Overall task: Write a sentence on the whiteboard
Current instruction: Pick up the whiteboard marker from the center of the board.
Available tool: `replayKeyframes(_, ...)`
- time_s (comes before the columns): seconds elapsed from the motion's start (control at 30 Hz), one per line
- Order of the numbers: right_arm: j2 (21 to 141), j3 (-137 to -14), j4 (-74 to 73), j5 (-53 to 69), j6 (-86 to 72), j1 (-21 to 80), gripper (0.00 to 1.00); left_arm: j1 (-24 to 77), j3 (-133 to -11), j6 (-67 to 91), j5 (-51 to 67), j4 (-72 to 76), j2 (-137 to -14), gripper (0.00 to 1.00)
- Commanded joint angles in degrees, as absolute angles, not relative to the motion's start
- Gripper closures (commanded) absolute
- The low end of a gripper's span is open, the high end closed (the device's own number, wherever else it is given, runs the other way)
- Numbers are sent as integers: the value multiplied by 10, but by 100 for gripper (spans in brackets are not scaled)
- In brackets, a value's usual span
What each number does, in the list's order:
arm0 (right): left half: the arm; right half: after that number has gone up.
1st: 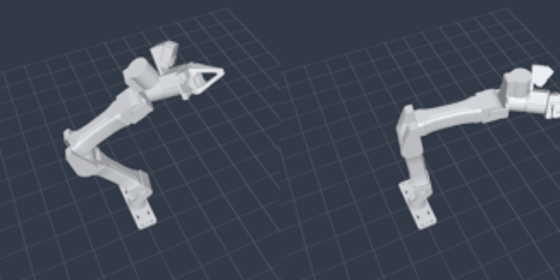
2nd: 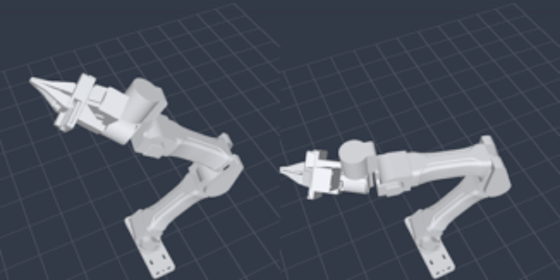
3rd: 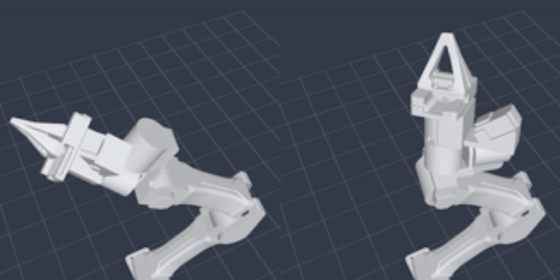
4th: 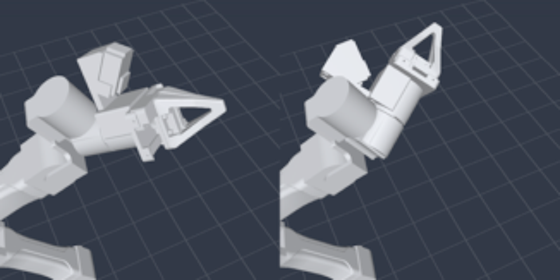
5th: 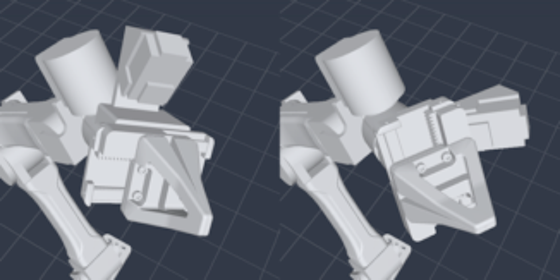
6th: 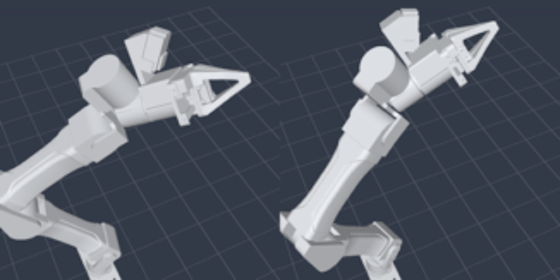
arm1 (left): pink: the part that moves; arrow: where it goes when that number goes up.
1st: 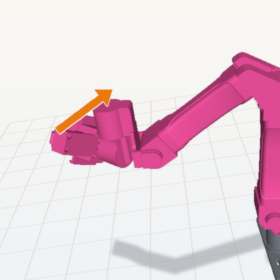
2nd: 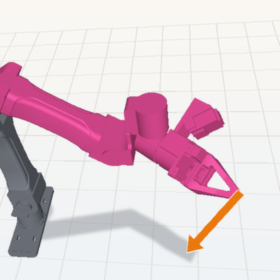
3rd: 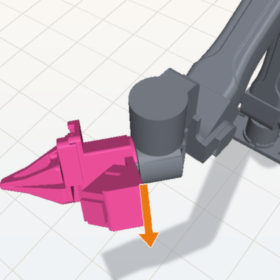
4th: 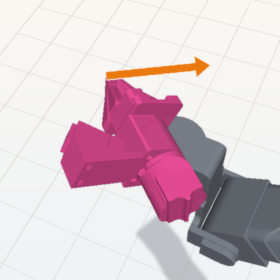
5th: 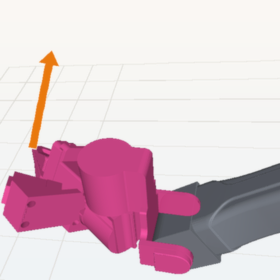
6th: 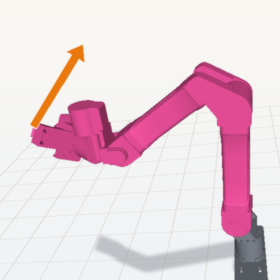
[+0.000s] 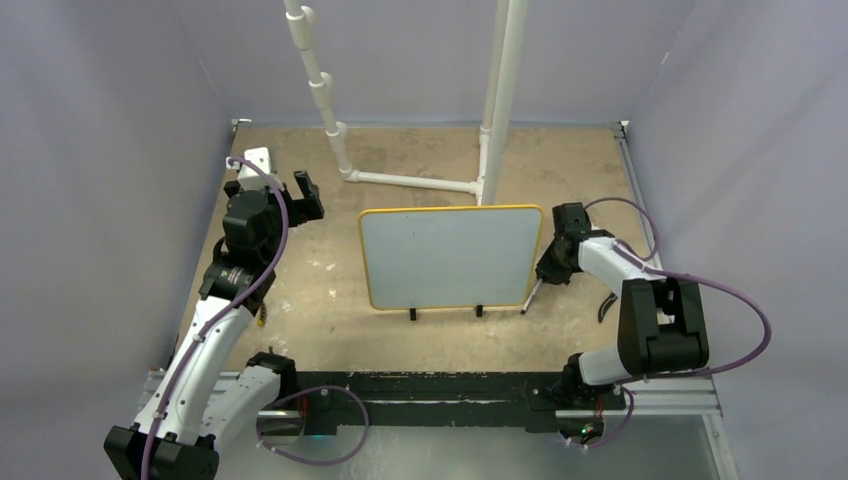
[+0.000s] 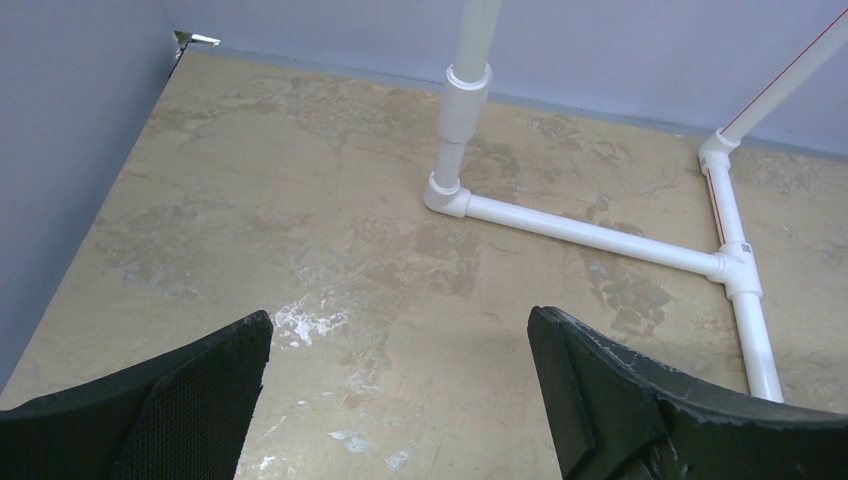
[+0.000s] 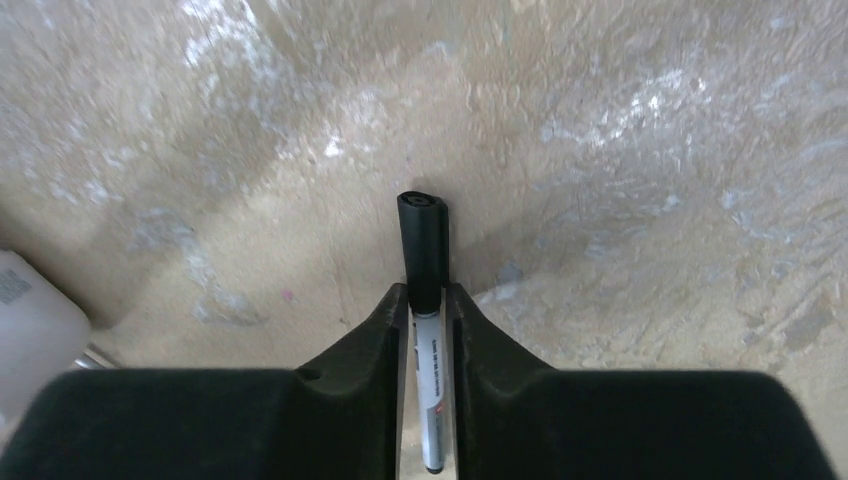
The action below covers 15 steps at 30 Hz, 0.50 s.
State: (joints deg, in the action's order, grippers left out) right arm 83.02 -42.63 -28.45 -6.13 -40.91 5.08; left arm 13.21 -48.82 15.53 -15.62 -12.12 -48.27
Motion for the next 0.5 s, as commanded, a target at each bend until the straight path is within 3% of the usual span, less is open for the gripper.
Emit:
replayKeyframes(0.0,856,-411,-247,-90,-412,44,88,136,-490,163,-160,-115,-481,1)
replayKeyframes(0.07,854,-410,-239,-97,-415,42,99,136,-491,163,-165,-117,-481,1)
replayKeyframes(0.1,853,-410,-235,-100,-414,42,100,136,-491,162,-166,-118,-480,1)
replayKeyframes(0.27,829,-403,-218,-116,-422,41,100,136,-491,162,-170,-119,-480,1)
replayKeyframes(0.47,734,-438,-256,-218,-429,41,100,136,-489,160,-176,-120,-475,1)
